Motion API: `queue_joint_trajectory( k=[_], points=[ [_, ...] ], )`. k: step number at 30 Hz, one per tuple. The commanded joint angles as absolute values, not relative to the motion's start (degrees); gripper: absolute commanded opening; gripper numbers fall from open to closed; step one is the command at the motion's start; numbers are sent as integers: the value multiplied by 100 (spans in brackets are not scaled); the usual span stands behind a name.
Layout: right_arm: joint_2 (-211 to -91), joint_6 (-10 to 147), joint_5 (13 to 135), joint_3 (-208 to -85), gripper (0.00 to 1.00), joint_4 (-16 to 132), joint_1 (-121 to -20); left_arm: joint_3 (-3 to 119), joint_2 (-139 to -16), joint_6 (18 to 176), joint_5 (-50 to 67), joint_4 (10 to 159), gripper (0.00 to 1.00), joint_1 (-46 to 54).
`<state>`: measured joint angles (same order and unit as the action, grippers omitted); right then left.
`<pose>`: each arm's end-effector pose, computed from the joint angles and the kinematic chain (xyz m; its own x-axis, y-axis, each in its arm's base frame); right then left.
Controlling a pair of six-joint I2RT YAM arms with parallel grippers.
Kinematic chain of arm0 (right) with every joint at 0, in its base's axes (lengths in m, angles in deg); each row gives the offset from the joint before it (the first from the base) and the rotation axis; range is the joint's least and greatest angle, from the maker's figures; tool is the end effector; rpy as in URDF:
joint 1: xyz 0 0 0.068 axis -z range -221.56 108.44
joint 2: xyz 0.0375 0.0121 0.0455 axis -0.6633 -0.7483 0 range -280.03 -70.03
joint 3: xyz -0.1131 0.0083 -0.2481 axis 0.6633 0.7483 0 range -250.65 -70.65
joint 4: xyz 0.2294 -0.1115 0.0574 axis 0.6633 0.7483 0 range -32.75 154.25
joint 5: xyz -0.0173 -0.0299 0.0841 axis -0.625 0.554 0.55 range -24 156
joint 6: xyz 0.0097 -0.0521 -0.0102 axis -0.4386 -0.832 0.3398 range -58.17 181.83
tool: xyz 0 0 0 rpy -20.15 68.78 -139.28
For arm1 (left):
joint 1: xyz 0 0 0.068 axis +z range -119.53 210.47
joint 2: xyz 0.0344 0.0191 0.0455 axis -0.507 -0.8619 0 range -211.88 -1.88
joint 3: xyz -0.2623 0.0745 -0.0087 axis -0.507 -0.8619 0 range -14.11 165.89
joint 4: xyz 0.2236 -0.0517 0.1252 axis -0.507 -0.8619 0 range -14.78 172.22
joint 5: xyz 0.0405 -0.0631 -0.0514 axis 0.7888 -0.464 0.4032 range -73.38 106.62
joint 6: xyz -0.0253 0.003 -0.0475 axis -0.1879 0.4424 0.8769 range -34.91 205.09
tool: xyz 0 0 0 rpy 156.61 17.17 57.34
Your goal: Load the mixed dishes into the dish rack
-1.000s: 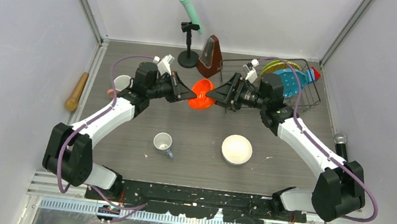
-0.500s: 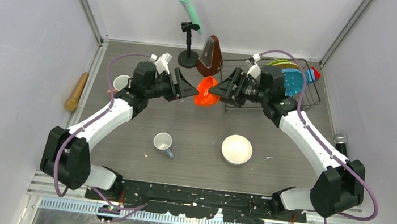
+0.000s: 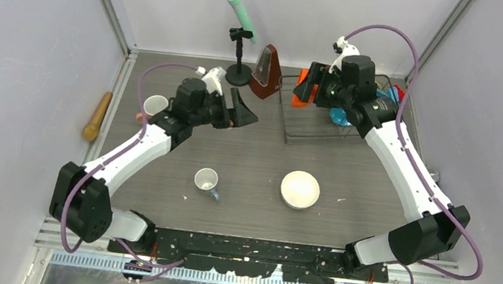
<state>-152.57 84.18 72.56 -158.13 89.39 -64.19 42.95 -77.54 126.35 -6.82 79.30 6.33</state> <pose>0.2956 0.1277 0.4061 -0.5711 0.1711 -0.8028 -0.2801 0.8787 0.3866 0.2726 -0.1376 0.3089 -0.7218 -0.3395 -0.6031 0.3152 0.6146 -0.7231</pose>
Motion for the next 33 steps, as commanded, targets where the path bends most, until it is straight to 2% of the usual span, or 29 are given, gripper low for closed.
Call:
queue_joint_trajectory(
  k=[1, 11, 15, 18, 20, 27, 33],
  points=[
    [-15394, 6995, 6172, -15953, 1, 8917, -6403, 4922, -8289, 12315, 196, 7824, 87, 35],
    [-15625, 6450, 5632, -16438, 0, 8845, -6244, 6585, -10334, 12731, 1590, 7576, 83, -725],
    [-15601, 6339, 5597, -16382, 0, 8775, -6171, 7183, -11061, 13200, 2215, 7298, 70, -768],
    [-15586, 6230, 5591, -16192, 0, 8544, -6152, 7438, -11387, 13329, 2153, 7331, 62, -776],
    [-15630, 6035, 5670, -16167, 0, 8459, -6155, 7508, -11502, 13375, 2139, 7338, 53, -786],
    [-15865, 4991, 6689, -15916, 0, 8077, -6162, 7038, -11220, 13180, 2159, 7570, 1, -777],
    [-16069, 4452, 7207, -15798, 0, 7983, -6194, 6687, -10765, 12891, 2174, 7428, 0, -773]
  ],
)
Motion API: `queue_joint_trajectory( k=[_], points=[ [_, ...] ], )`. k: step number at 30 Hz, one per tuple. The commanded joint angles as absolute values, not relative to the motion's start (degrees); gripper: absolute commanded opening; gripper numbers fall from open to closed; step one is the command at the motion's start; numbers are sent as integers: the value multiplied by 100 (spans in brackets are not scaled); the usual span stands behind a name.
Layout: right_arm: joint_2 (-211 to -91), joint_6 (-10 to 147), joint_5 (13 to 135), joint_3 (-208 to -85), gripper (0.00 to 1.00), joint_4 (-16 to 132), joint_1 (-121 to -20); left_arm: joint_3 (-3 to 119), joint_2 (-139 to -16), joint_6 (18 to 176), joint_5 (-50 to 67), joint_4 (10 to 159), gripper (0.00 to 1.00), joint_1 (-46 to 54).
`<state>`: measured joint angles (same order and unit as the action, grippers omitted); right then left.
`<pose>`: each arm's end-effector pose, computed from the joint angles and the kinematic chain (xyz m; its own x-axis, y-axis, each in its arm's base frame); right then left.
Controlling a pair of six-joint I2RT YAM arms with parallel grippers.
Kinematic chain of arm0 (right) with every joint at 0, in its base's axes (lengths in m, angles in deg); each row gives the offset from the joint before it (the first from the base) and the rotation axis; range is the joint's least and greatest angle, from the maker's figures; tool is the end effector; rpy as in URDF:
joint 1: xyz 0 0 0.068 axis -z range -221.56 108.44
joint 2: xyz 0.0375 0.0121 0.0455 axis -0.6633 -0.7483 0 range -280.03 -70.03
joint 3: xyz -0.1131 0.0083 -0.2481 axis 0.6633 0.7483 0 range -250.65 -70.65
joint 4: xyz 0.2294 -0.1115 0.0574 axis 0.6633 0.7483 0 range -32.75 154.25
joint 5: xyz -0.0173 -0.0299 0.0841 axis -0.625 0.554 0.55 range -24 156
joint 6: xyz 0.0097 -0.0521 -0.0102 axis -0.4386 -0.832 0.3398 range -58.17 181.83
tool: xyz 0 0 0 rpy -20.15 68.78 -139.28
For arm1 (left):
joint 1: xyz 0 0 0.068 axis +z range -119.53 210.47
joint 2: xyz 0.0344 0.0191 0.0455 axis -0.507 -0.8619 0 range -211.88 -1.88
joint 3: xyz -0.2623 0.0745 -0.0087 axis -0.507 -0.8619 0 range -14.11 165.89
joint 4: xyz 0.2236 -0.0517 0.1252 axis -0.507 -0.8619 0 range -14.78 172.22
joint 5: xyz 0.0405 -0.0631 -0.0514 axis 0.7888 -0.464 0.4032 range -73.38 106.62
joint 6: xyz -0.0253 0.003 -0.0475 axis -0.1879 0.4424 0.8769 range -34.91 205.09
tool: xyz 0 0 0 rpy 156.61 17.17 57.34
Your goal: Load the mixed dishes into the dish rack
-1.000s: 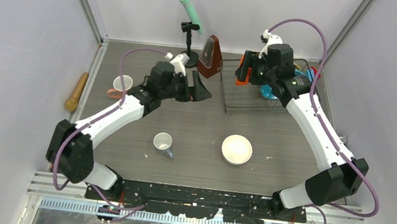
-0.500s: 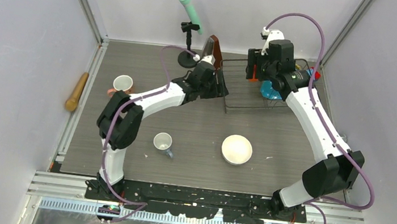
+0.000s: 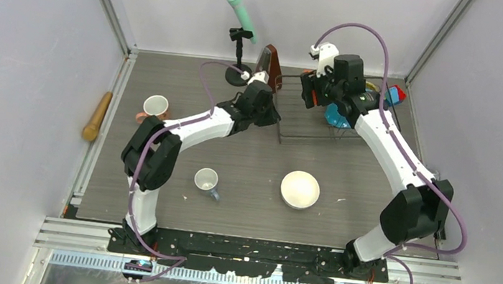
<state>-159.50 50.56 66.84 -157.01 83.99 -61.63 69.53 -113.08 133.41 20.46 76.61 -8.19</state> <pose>0.3385 0.1242 0.3695 -0.3889 -0.3502 -0.8521 -0.4398 0.8833 -0.1623 0.3545 -0.2805 0.2396 -0.7170 -0.3808 -0.5840 0.0662 0.7967 -0.6008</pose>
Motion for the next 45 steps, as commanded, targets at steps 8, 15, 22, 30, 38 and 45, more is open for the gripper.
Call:
queue_joint_trajectory(
  k=[8, 15, 22, 30, 38, 45],
  points=[
    [-16566, 3738, 7825, -15970, 0, 7966, -6326, 6027, -10050, 12723, 1894, 7269, 0, -655],
    [-16763, 2274, 8035, -15482, 0, 7473, -6522, 5468, -9322, 12422, 1799, 6996, 0, -339],
    [-16967, 978, 8341, -15021, 0, 6886, -6749, 5256, -8933, 12298, 1688, 6782, 18, -135],
    [-17154, 463, 7994, -14541, 0, 6209, -7143, 5113, -8346, 12203, 1688, 6455, 52, 73],
    [-17631, -177, 7396, -14701, 0, 6189, -7371, 4756, -7369, 12082, 1567, 6047, 53, 456],
    [-17898, -605, 6674, -14558, 0, 5793, -7462, 4409, -6769, 11980, 1805, 5857, 55, 667]
  ],
)
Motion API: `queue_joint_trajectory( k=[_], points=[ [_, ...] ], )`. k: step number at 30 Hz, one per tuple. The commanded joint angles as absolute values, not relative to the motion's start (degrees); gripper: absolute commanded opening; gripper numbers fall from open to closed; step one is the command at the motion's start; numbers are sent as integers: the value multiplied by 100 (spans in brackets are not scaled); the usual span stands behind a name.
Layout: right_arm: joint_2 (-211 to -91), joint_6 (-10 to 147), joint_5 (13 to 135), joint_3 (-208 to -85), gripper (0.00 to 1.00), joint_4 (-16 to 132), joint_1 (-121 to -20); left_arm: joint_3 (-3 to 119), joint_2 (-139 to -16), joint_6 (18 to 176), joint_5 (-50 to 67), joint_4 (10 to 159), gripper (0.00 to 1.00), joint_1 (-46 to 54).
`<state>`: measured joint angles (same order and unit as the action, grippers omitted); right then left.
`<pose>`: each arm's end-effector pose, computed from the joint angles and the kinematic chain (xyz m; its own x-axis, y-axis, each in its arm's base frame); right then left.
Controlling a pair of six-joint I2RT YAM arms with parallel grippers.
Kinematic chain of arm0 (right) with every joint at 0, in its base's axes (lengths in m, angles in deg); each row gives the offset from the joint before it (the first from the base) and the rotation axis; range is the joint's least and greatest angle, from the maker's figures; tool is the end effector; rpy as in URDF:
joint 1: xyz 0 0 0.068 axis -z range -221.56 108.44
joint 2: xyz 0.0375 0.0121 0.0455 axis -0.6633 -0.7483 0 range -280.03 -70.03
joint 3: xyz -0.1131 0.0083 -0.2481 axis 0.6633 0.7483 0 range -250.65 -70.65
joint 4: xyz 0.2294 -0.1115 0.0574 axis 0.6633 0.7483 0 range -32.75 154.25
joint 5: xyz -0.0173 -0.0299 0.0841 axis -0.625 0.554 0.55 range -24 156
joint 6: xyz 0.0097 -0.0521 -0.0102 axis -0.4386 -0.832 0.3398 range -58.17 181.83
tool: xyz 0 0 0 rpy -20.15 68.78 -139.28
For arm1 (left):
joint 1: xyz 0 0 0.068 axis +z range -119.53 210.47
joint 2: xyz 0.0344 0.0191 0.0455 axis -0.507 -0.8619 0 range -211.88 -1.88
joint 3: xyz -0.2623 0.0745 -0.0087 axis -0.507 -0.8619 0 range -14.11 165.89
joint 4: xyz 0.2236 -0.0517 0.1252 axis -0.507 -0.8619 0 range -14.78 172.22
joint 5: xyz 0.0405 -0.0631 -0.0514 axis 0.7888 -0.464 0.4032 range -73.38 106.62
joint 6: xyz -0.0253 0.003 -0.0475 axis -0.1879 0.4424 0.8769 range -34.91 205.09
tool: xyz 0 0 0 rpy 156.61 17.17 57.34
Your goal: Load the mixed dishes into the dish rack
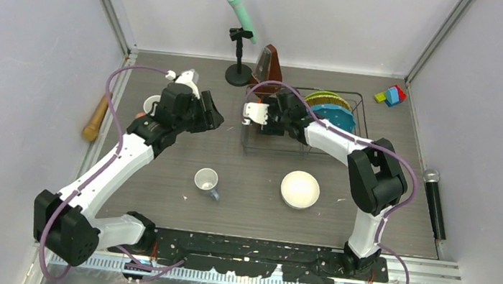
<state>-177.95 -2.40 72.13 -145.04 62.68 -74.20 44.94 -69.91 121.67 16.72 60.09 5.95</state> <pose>0.3547 0.2318 0.2106 0.3159 -0.8610 -0.3986 -0.7403 0.0391 -0.6711 0.2423 -0.1104 0.3228 -0.6240 -0.3704 -0.6881 0.0520 0.8589 -0.5095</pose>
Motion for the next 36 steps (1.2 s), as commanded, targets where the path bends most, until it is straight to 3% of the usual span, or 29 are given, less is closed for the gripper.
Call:
queue_joint_trajectory(
  k=[1, 3, 7, 9, 10, 12, 13, 27, 36],
  points=[
    [-17953, -652, 6645, -14592, 0, 5825, -7478, 4401, -6768, 11966, 1784, 5805, 55, 681],
    [-18052, -762, 6458, -14629, 1, 5845, -7515, 4400, -6788, 11941, 1703, 5726, 56, 714],
    [-18132, -797, 6416, -14590, 28, 5794, -7583, 4342, -6794, 11898, 1688, 5693, 56, 764],
    [-18100, -727, 6501, -14518, 46, 5752, -7599, 4345, -6777, 11885, 1688, 5670, 56, 785],
    [-18079, -708, 6614, -14505, 66, 5756, -7600, 4352, -6772, 11870, 1688, 5646, 56, 794],
    [-18060, -632, 6777, -14527, 94, 5854, -7607, 4366, -6748, 11845, 1688, 5610, 56, 797],
    [-18027, -588, 6829, -14540, 98, 5904, -7609, 4367, -6739, 11843, 1688, 5591, 56, 805],
    [-17566, -9, 7897, -15056, 100, 7035, -7593, 4185, -6714, 11775, 1321, 5549, 58, 814],
    [-17070, 1977, 7684, -15501, 100, 6841, -7592, 4165, -6510, 11517, 1140, 4935, 60, 814]
  ],
)
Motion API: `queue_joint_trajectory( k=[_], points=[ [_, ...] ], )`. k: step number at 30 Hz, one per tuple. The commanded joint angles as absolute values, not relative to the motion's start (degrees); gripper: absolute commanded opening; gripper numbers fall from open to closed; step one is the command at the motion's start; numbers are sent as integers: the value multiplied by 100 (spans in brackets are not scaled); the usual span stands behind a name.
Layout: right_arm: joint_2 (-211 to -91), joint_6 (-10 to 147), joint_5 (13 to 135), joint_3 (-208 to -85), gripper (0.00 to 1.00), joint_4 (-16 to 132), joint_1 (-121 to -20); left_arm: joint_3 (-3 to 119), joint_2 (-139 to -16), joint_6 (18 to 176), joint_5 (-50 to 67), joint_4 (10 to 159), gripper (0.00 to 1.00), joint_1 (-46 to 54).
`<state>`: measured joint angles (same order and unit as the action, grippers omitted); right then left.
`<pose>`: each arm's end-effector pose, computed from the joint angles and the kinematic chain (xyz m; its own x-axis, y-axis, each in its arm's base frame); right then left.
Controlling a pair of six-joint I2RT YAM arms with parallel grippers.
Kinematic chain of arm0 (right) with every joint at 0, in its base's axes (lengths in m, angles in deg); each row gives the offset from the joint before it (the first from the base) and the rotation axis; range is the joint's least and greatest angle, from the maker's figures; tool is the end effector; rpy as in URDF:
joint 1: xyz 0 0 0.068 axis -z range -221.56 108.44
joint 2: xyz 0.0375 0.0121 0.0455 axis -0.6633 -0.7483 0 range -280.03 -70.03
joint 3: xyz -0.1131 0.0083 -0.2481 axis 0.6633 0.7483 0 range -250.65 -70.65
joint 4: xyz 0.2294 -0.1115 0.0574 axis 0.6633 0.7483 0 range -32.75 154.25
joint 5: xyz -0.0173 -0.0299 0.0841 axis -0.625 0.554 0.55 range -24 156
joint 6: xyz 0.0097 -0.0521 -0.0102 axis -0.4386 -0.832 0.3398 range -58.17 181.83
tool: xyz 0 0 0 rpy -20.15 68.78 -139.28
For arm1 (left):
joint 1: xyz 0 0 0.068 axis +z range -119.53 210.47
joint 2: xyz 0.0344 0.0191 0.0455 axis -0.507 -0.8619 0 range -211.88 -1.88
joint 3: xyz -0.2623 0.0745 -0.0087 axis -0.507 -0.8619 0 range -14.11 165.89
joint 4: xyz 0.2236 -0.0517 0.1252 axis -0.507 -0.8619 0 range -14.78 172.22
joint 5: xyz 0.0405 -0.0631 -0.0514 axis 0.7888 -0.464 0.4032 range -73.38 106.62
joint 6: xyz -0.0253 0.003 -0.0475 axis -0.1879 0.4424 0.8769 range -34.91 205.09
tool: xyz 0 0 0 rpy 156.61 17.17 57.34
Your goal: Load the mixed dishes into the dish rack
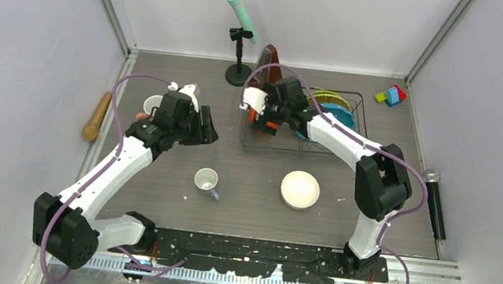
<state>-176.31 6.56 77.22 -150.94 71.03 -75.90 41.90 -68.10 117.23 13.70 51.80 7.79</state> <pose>0.3464 0.2451 0.2438 0.2555 -0.8018 -0.5403 -0.8197 0.1167 -0.5608 0.2284 -0.0974 0.2994 -0.7326 -0.2697 -0.6250 0.0366 0.9012 -0.4318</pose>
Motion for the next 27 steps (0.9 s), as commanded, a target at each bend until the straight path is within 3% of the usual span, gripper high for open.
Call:
queue_joint_trajectory(
  k=[1, 8, 9, 11, 12, 15, 20, 27],
  points=[
    [-16973, 2204, 7647, -15568, 100, 6828, -7592, 4148, -6475, 11494, 1082, 4908, 60, 814],
    [-16267, 5276, 6927, -15685, 100, 7114, -7625, 4096, -6431, 11443, 793, 4971, 65, 814],
    [-16100, 5712, 6864, -15647, 100, 7202, -7631, 4104, -6449, 11474, 844, 4976, 71, 814],
    [-15792, 6469, 6722, -15480, 100, 7389, -7643, 4192, -6482, 11692, 1244, 4836, 96, 814],
    [-15682, 6831, 6450, -15390, 100, 7420, -7644, 4271, -6515, 11860, 1455, 4691, 99, 814],
    [-15174, 8187, 6399, -15184, 100, 7750, -7569, 4538, -6666, 11860, 1524, 4393, 100, 814],
    [-14587, 8041, 8033, -14926, 100, 8435, -7427, 4428, -6733, 11619, 959, 4680, 100, 816],
    [-14246, 8485, 6980, -14645, 100, 10160, -7714, 4068, -6532, 11627, 326, 5238, 99, 814]
  ],
)
